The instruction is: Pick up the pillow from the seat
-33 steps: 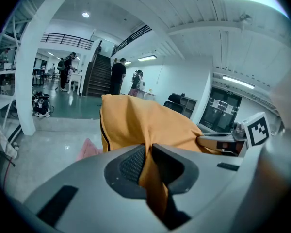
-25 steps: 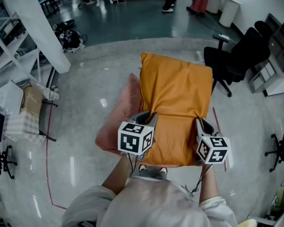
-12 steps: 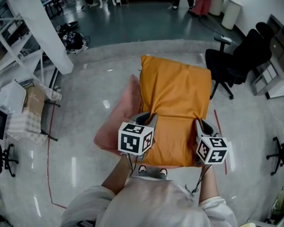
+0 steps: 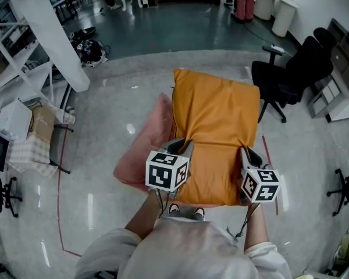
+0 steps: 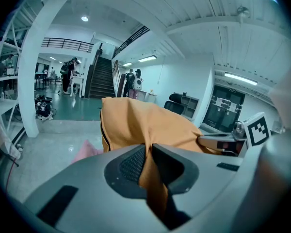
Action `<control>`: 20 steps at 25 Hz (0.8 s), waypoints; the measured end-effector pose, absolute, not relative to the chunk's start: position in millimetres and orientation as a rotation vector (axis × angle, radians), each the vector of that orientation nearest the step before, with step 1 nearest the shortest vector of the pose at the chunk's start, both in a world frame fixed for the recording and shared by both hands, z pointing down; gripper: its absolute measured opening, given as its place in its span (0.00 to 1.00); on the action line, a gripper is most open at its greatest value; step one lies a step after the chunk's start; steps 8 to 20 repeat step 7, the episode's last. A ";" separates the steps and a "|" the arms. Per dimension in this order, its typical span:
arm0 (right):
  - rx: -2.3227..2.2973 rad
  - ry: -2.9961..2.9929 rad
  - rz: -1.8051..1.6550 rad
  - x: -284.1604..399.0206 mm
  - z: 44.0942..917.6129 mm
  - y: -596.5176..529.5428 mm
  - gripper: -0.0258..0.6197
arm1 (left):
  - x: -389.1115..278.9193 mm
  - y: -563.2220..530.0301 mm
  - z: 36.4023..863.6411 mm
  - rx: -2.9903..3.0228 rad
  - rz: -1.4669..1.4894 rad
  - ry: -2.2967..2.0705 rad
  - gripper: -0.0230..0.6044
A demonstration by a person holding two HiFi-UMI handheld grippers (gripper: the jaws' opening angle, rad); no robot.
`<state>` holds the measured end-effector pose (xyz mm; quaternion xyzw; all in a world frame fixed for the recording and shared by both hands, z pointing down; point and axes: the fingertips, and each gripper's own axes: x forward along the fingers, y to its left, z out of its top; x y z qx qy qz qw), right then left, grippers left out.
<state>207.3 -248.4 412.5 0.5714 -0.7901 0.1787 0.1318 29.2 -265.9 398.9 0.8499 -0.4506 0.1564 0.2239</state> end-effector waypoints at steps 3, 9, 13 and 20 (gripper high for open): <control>1.662 -2.286 0.516 208.5 413.0 -247.6 0.10 | 30.1 -265.7 400.0 2.345 0.431 -1.241 0.11; 1.665 -2.284 0.513 204.9 412.3 -246.5 0.10 | 26.2 -264.8 400.1 2.343 0.431 -1.241 0.11; 1.665 -2.284 0.513 204.9 412.3 -246.5 0.10 | 26.2 -264.8 400.1 2.343 0.431 -1.241 0.11; 1.665 -2.284 0.513 204.9 412.3 -246.5 0.10 | 26.2 -264.8 400.1 2.343 0.431 -1.241 0.11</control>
